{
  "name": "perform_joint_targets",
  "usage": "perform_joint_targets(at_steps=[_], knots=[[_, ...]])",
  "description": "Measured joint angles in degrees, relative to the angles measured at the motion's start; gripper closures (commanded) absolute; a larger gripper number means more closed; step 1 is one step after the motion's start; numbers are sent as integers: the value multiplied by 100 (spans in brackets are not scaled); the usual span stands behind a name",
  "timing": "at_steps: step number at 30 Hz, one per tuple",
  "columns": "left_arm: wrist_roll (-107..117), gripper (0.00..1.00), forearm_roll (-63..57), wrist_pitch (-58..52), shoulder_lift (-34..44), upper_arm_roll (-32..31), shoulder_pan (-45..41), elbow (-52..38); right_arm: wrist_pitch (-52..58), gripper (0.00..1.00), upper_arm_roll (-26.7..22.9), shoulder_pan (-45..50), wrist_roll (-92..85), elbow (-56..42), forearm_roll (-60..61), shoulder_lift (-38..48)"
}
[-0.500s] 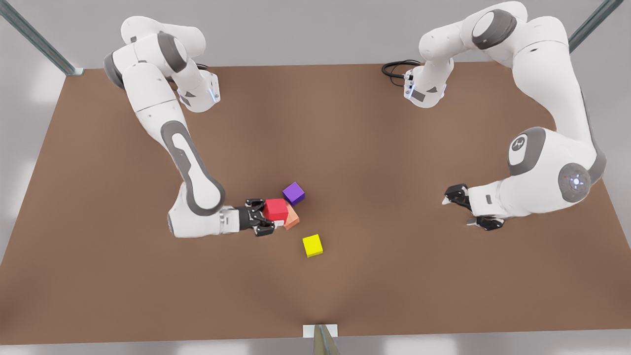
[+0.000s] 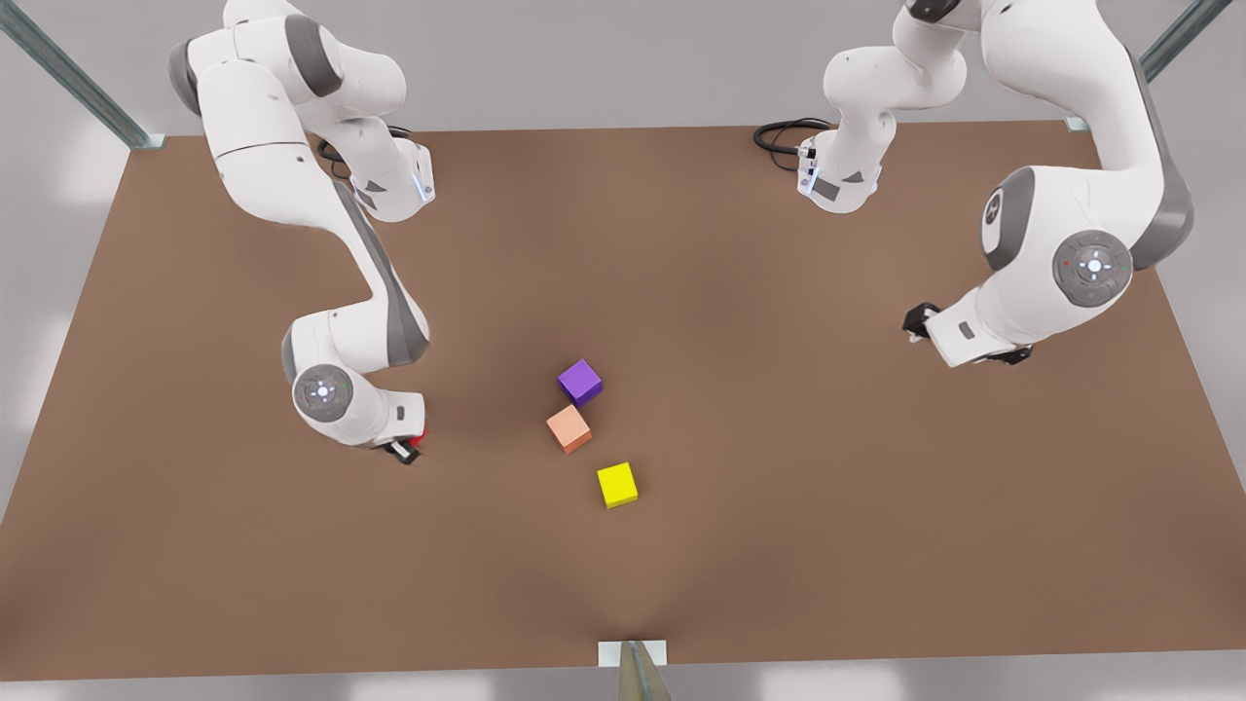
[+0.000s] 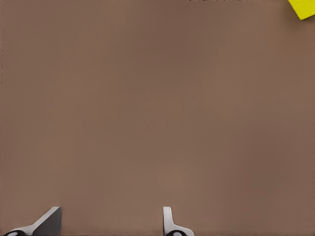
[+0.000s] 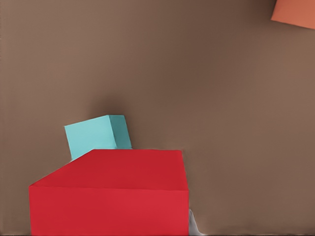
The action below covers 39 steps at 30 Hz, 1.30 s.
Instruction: Pick up red wooden cube and pass to hand red wooden cube and place in blue wooden cube
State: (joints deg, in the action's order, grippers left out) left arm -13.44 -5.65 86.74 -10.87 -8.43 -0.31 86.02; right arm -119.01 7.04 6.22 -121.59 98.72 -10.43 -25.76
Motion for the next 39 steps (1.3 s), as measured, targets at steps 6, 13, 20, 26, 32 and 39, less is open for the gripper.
perform_joint_targets(at_steps=[6,13,20,26,32,39], knots=[[186,0,-31,-50,25,-6,-12,-55,-549,38,2,-121,285,315,-399,21],[338,0,-103,-70,18,1,-1,-57,-1281,38,0,-302,559,1188,-472,276],[441,0,-116,-77,22,-7,-5,-57,-1853,37,22,-359,765,1733,-444,420],[502,0,-118,-77,17,1,3,-57,-2152,37,40,-358,943,2085,-395,458],[611,0,-142,-90,-19,-11,-63,-56,-2333,0,42,-385,1067,2178,-326,439],[812,0,-77,-99,-57,-2,-92,-35,-2399,0,43,-385,1149,2164,-307,446]])
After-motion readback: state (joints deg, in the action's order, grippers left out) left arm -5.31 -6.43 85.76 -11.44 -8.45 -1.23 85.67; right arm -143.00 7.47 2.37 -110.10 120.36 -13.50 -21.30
